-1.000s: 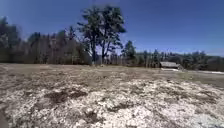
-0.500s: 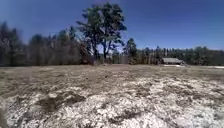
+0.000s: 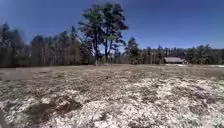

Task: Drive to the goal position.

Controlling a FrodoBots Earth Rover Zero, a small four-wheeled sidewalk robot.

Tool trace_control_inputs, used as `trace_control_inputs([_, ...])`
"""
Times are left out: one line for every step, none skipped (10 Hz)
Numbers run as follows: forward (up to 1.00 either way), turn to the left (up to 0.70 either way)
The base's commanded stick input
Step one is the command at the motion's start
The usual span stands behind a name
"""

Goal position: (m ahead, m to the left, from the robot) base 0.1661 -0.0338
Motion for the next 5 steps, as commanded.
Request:
trace_control_inputs([0.7,0.0])
trace_control_inputs([0.7,0.0])
trace_control_inputs([0.7,0.0])
trace_control_inputs([0.7,0.0])
trace_control_inputs([0.7,0.0])
